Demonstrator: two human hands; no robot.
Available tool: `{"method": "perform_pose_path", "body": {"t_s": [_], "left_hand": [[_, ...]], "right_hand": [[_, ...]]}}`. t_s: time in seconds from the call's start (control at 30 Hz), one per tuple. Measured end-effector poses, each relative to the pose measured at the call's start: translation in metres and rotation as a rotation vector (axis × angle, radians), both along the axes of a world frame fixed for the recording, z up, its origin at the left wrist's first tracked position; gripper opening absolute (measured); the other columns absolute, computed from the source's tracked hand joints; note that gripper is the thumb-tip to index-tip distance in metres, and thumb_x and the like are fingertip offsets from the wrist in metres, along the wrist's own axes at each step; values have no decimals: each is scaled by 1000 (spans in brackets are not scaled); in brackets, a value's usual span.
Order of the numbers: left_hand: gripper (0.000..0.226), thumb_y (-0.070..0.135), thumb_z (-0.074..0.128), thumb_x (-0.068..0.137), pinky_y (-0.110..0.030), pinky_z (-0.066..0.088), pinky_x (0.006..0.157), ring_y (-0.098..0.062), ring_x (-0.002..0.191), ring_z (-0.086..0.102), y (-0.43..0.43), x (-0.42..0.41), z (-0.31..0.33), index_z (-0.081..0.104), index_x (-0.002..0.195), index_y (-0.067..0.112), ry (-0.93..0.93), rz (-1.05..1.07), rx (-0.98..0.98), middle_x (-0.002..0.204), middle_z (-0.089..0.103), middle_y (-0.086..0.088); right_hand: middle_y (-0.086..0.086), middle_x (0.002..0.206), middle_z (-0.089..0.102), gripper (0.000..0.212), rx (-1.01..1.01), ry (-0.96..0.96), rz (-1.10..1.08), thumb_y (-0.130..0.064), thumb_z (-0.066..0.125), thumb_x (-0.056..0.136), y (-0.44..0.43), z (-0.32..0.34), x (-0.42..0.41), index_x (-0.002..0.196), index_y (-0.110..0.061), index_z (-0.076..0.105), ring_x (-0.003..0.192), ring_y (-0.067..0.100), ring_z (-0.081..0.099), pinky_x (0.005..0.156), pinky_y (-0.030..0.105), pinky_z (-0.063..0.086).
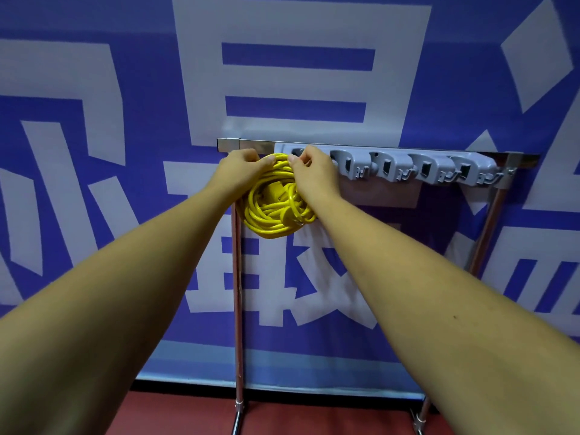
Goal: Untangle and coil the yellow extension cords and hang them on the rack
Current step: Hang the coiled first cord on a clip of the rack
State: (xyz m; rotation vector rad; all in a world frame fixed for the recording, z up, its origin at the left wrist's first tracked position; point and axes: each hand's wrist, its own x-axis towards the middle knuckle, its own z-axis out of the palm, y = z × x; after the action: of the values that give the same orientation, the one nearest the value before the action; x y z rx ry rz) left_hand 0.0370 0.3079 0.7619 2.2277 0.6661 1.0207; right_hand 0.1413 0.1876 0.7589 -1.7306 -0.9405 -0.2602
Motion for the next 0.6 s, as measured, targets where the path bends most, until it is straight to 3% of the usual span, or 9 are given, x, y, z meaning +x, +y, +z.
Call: {"method": "perform_pose_path", "body": {"t_s": [0.07, 0.2, 0.33, 0.47, 0.6], "left_hand": [[43, 57, 53, 95, -29, 49, 62, -22, 86, 62, -1, 0, -3, 65, 101, 16, -7, 36, 72, 95, 66, -7], [43, 55, 47, 98, -28, 46, 60, -21, 82, 59, -5, 4, -18, 58, 105, 13, -23, 53, 166, 93, 62, -7], [39, 54, 48, 99, -25, 44, 56, -14, 73, 56, -1, 7, -24, 53, 100, 15, -35, 25, 132, 89, 60, -7], [42, 55, 48, 98, -30, 47, 63, -19, 78, 58, 2, 7, -27, 54, 100, 13, -56, -35, 64, 85, 59, -6], [47, 54, 46, 100, -36, 52, 70, -22, 86, 60, -2, 5, -23, 54, 109, 9, 6, -58, 30, 95, 61, -11]], "right_hand": [[1, 76, 56, 28, 4, -65, -48, -35, 53, 97, 1, -5, -3, 78, -16, 50, 74, 24, 52, 62, 30, 35], [3, 103, 58, 23, 20, -169, -138, -39, 50, 99, 2, -21, -8, 89, -19, 53, 88, 30, 54, 66, 33, 36], [2, 107, 57, 22, 5, -205, -153, -39, 48, 100, 4, -26, -8, 96, -19, 55, 89, 33, 56, 65, 33, 37], [1, 109, 59, 24, -17, -245, -178, -40, 49, 100, 1, -24, -8, 96, -18, 56, 89, 34, 58, 71, 38, 47], [1, 112, 59, 20, -77, -310, -194, -32, 43, 103, -6, -23, -10, 96, -17, 54, 91, 34, 60, 71, 40, 45]]}}
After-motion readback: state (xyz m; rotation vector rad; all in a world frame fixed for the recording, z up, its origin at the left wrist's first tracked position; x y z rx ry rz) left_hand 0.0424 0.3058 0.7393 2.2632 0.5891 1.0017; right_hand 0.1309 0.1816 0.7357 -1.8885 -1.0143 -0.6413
